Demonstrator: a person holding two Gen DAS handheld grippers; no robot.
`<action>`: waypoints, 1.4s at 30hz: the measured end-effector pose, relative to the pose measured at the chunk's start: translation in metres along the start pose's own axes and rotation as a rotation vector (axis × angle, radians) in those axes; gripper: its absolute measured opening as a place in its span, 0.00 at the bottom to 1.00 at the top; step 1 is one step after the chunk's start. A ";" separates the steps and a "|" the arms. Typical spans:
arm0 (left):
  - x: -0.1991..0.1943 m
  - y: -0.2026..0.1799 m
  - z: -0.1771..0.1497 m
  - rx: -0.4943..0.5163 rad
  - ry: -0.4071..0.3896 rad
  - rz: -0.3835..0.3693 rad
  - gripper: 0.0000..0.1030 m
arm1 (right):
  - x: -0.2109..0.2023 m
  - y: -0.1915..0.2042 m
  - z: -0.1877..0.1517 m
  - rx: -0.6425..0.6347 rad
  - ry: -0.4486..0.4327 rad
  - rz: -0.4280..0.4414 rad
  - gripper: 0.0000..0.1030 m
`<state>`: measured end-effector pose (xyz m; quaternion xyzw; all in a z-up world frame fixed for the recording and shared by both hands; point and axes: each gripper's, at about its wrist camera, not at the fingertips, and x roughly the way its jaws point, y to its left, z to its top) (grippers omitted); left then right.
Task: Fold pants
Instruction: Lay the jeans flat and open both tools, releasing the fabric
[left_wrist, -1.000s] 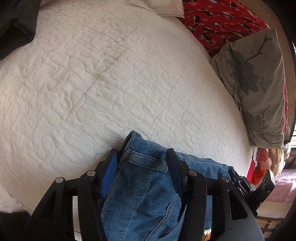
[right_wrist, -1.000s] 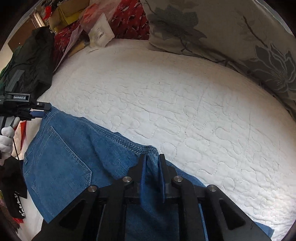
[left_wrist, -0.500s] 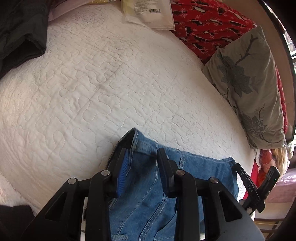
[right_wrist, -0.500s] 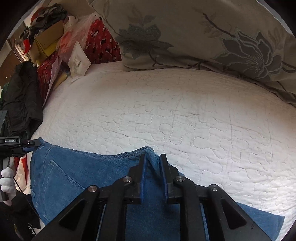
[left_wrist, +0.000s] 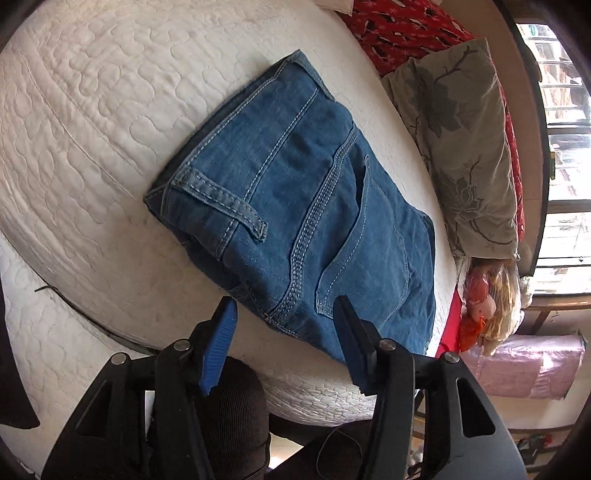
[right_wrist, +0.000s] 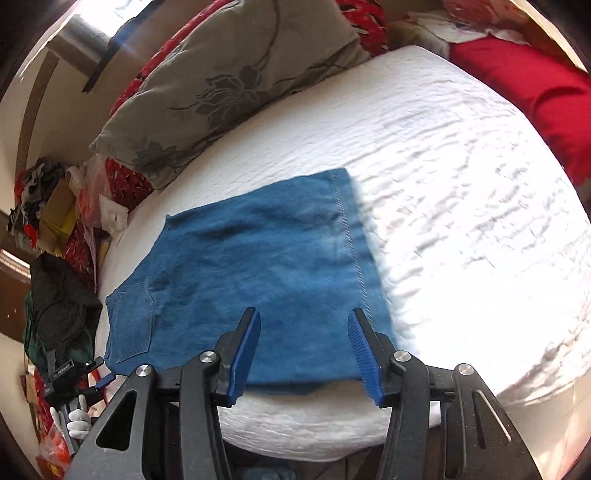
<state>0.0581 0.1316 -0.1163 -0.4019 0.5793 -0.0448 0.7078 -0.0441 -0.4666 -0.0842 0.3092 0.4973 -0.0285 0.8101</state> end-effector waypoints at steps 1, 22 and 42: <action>0.005 -0.001 0.001 -0.007 0.000 0.010 0.51 | 0.003 -0.013 -0.003 0.043 0.009 0.005 0.51; 0.021 -0.009 0.009 -0.104 -0.056 0.170 0.39 | 0.056 -0.055 -0.018 0.459 -0.039 0.374 0.15; -0.016 -0.036 -0.052 0.134 -0.156 0.234 0.35 | -0.022 -0.004 -0.007 -0.055 -0.226 -0.073 0.46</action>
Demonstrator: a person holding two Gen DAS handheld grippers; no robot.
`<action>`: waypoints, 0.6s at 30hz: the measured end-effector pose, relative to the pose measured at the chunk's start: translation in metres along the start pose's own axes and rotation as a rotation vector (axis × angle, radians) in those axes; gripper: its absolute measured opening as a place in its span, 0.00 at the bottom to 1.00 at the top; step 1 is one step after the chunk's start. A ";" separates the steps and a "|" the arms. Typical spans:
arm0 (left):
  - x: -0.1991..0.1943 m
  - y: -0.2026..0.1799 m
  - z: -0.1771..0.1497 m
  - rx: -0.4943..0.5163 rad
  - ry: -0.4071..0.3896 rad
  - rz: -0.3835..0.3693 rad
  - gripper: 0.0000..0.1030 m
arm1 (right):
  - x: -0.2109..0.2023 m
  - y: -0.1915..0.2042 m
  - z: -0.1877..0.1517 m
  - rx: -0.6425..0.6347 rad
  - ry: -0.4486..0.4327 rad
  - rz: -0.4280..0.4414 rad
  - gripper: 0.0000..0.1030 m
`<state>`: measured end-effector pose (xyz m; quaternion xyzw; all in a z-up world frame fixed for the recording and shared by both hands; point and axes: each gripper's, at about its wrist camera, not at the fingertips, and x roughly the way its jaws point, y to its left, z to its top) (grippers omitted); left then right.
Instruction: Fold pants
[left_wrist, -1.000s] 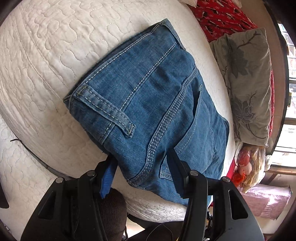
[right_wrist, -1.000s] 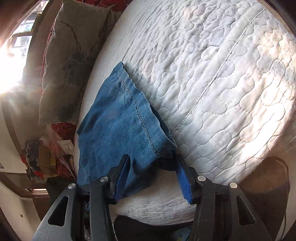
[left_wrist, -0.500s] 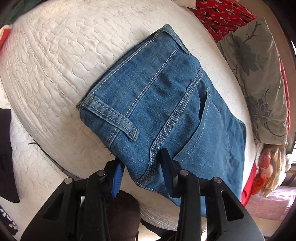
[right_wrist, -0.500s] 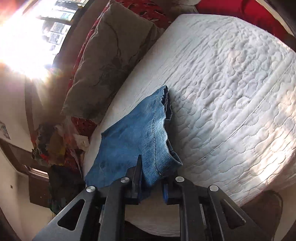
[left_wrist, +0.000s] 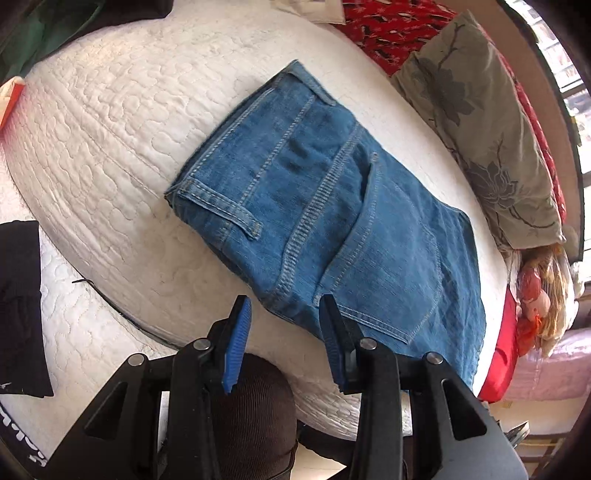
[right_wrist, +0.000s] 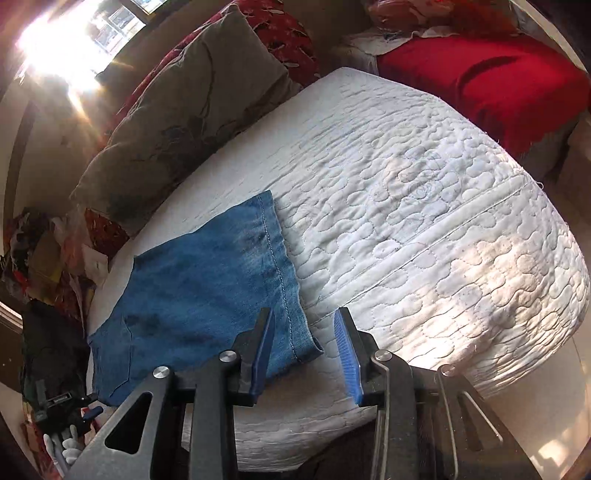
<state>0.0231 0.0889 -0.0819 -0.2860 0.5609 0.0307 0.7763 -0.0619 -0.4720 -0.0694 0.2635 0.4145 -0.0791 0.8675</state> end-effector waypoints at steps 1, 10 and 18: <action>-0.005 -0.011 -0.007 0.041 -0.018 0.002 0.35 | 0.000 0.013 -0.004 -0.054 -0.013 -0.013 0.58; 0.016 -0.111 -0.059 0.365 -0.042 0.096 0.40 | 0.031 0.095 -0.039 -0.316 0.050 -0.119 0.66; 0.037 -0.143 -0.102 0.496 -0.021 0.182 0.40 | 0.017 0.117 -0.043 -0.406 0.004 -0.175 0.74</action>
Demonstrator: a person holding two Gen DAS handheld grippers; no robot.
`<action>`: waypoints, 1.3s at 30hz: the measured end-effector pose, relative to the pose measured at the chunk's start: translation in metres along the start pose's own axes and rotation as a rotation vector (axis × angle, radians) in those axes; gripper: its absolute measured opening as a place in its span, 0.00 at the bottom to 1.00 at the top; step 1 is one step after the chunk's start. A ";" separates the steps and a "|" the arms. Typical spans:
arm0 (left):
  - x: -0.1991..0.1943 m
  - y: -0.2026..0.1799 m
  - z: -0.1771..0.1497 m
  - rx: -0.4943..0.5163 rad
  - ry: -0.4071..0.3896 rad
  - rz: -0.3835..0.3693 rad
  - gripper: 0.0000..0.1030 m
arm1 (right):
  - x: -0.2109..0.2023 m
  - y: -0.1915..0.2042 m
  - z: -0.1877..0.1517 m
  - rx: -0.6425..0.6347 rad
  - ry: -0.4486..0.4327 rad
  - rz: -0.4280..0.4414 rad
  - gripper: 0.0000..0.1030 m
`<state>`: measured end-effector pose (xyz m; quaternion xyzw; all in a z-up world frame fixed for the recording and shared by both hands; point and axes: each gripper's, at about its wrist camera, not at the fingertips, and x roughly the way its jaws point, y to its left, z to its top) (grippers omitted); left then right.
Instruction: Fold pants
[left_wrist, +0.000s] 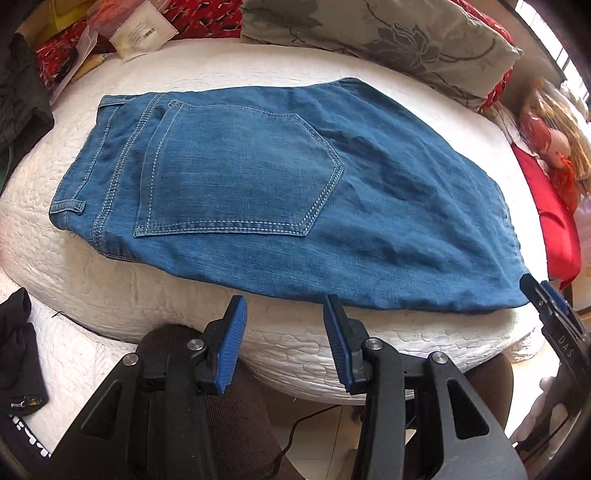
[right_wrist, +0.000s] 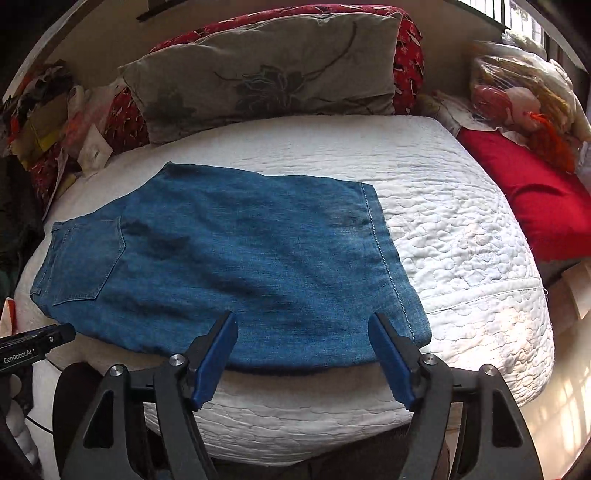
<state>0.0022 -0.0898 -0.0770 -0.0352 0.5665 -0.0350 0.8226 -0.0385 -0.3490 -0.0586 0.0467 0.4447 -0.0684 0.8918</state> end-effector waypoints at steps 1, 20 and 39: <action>0.002 -0.003 -0.001 0.007 0.007 0.006 0.40 | -0.003 0.000 0.000 -0.006 -0.008 -0.009 0.75; 0.008 -0.019 -0.019 0.052 0.061 0.043 0.40 | -0.014 0.008 0.002 -0.072 -0.052 -0.046 0.75; 0.018 -0.013 -0.011 0.035 0.085 0.022 0.40 | -0.014 0.019 0.002 -0.103 -0.046 -0.041 0.76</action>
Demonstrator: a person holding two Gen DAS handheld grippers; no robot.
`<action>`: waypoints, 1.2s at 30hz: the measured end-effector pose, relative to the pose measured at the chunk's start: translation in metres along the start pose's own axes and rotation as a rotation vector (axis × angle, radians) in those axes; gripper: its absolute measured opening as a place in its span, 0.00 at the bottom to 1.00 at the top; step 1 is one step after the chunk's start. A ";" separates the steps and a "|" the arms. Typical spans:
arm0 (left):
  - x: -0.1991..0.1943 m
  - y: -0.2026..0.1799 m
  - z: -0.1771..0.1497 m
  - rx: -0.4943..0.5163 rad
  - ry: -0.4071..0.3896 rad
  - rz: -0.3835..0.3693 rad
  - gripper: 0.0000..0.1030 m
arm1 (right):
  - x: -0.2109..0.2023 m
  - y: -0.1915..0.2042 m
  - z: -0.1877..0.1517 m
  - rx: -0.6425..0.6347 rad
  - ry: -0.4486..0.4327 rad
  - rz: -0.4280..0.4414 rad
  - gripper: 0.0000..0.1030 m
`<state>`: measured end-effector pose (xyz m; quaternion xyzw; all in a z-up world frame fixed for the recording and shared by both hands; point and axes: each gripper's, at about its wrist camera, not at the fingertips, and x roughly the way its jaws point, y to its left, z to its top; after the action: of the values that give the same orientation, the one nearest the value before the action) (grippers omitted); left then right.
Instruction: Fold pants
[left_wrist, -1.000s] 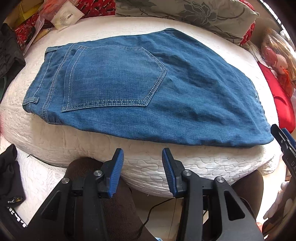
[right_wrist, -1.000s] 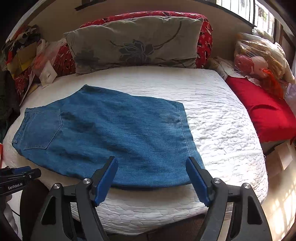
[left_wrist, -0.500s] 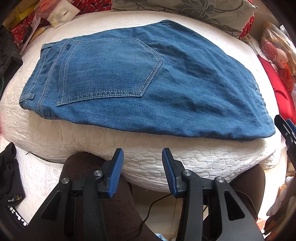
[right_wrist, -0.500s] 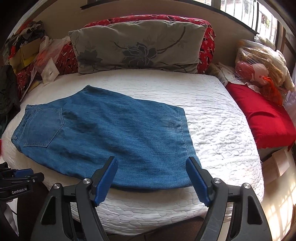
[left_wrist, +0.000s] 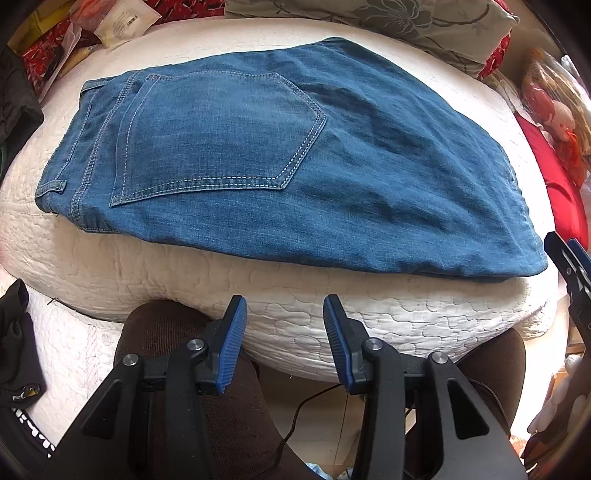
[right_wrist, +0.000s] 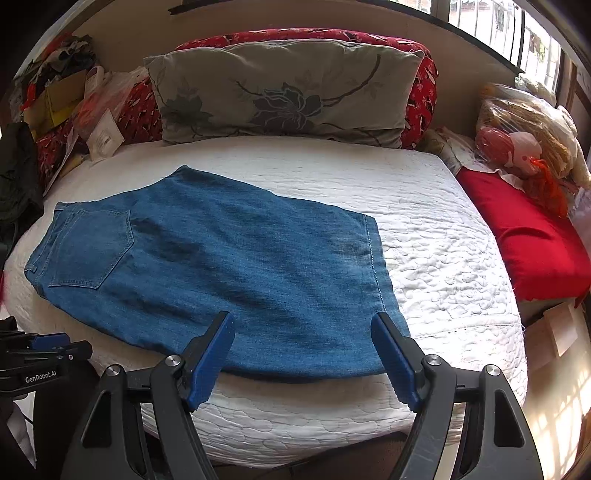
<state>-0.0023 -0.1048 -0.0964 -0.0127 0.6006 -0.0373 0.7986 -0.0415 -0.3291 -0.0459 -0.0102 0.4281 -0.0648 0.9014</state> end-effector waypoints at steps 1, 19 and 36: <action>0.000 0.001 0.000 -0.001 0.000 -0.001 0.40 | 0.000 0.000 0.000 0.000 0.001 -0.001 0.76; -0.008 0.006 -0.004 -0.005 -0.012 -0.017 0.40 | -0.002 0.004 -0.001 -0.008 -0.003 -0.007 0.76; -0.011 0.008 -0.003 -0.002 -0.015 -0.023 0.40 | -0.006 0.004 0.000 -0.020 -0.008 -0.008 0.77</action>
<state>-0.0074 -0.0963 -0.0871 -0.0207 0.5945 -0.0460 0.8025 -0.0445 -0.3247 -0.0418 -0.0210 0.4251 -0.0638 0.9026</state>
